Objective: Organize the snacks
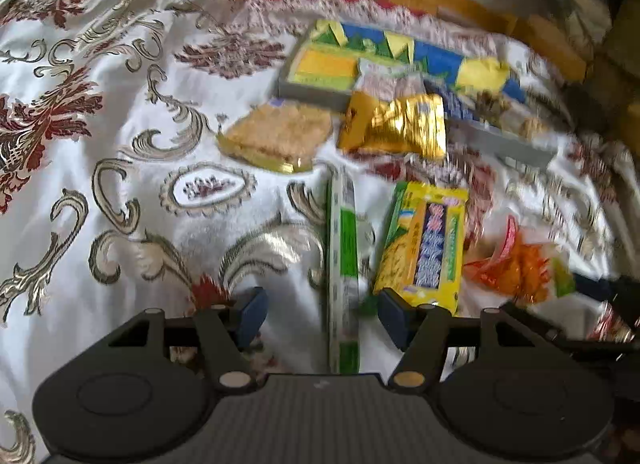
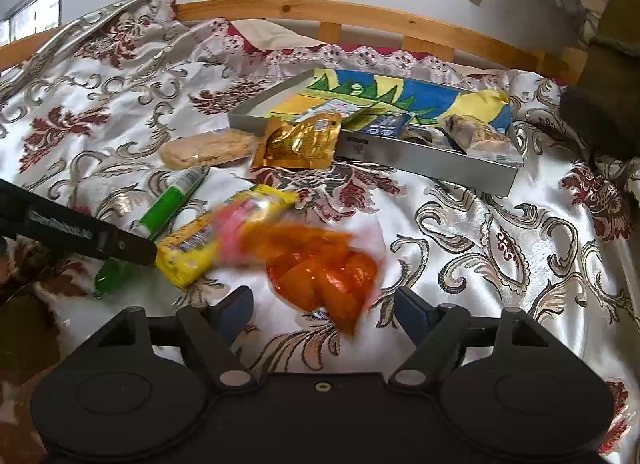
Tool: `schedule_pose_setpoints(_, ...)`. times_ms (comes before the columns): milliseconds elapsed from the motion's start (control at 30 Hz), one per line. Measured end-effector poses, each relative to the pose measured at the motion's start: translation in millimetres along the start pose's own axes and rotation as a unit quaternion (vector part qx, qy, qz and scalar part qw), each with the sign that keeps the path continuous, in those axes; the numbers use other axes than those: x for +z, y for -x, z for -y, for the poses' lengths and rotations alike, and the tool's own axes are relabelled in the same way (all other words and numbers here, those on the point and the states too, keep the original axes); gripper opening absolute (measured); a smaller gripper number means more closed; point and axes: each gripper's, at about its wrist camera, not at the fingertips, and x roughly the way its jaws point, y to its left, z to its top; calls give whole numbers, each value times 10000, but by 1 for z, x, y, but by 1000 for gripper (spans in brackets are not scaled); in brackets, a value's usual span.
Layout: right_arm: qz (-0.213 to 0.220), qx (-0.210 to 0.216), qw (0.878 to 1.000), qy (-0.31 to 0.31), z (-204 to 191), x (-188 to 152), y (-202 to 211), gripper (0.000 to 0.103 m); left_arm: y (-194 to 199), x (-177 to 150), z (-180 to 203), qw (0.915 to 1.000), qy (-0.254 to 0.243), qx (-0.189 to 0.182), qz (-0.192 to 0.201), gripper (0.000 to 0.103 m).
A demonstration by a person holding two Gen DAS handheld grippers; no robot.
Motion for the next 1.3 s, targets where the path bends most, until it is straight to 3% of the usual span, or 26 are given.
schedule_pose_setpoints(100, -15, 17, 10000, -88, 2, -1, -7, 81, -1, 3, -6, 9996, 207, -118, 174, 66)
schedule_pose_setpoints(267, 71, -45, 9999, -67, -1, -3, -15, 85, -5, 4, -4, 9996, 134, -200, 115, 60)
schedule_pose_setpoints(367, 143, -107, 9998, -49, -3, -3, -21, 88, -7, 3, 0, 9997, 18, -209, 85, 48)
schedule_pose_setpoints(433, 123, -80, 9999, -92, -2, -2, -27, 87, -7, 2, 3, 9998, -67, -185, 71, 32)
schedule_pose_setpoints(467, 123, -66, 9998, -146, -2, -2, -30, 86, -7, 1, 5, 9998, -99, -166, 60, 29)
schedule_pose_setpoints(533, 127, -90, 9997, -211, -1, -2, -33, 77, -7, 1, 5, 9998, -126, -161, 60, 25)
schedule_pose_setpoints(1300, 574, -404, 9975, -22, -10, -5, -19, 72, 8, 6, 6, 9993, 255, -256, 68, 18)
